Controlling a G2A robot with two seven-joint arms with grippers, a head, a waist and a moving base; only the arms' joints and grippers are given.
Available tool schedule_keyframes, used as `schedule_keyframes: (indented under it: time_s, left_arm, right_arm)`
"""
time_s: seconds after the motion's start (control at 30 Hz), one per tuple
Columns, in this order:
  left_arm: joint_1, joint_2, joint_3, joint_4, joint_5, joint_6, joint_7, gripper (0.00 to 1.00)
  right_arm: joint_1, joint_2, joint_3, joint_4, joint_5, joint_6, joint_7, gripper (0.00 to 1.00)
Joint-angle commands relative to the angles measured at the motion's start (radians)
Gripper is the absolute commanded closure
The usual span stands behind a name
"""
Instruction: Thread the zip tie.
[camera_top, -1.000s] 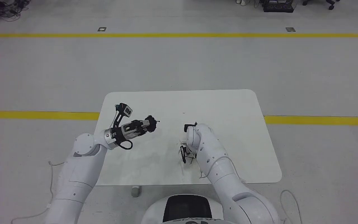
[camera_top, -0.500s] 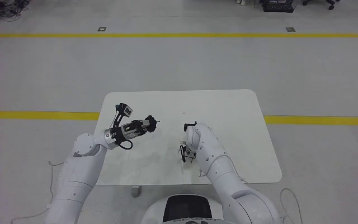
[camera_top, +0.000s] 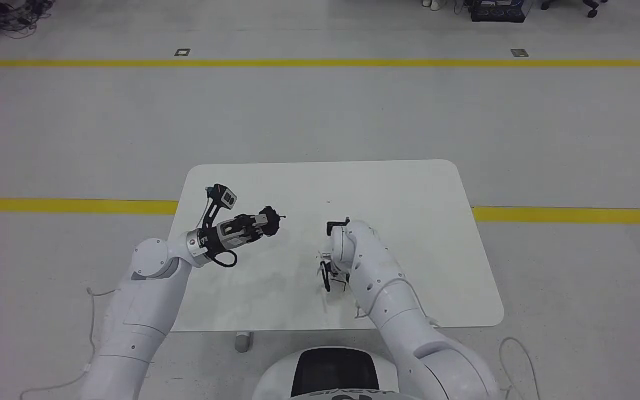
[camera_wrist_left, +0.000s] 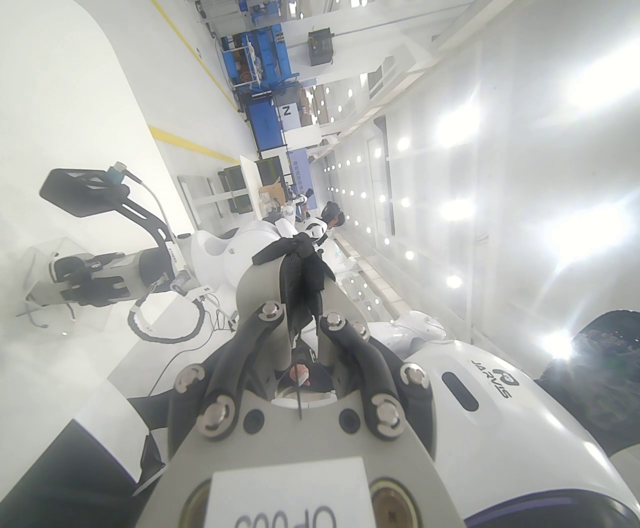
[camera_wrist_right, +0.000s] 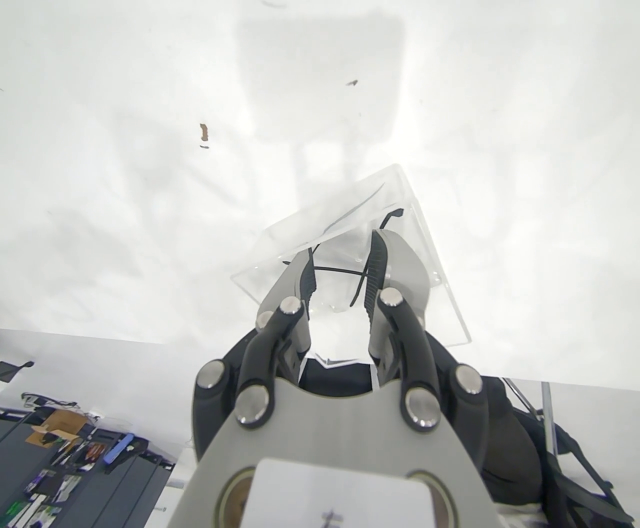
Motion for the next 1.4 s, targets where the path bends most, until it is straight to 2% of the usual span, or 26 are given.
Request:
schedule_keyframes:
  time_s: [0.0,0.53,0.77,1.1,1.17,1.37]
  left_arm:
    - [0.0,0.0,0.0,0.0,0.0,0.0,0.0,1.0]
    - [0.0,0.0,0.0,0.0,0.0,0.0,0.0,1.0]
    - [0.0,0.0,0.0,0.0,0.0,0.0,0.0,1.0]
    - [0.0,0.0,0.0,0.0,0.0,0.0,0.0,1.0]
    - [0.0,0.0,0.0,0.0,0.0,0.0,0.0,1.0]
    - [0.0,0.0,0.0,0.0,0.0,0.0,0.0,1.0]
  right_arm:
    - [0.0,0.001,-0.003,-0.001,0.0,0.0,0.005,0.73]
    - [0.032,0.0,0.013,0.062,0.0,0.0,-0.015,0.74]
    - [0.046,-0.003,0.022,0.086,0.0,0.0,-0.025,0.99]
    - [0.056,-0.005,0.024,0.105,0.0,0.0,-0.032,0.97]
    - [0.055,-0.005,0.024,0.103,0.0,0.0,-0.032,1.0]
    - [0.029,-0.005,0.011,0.055,0.0,0.0,-0.033,1.0]
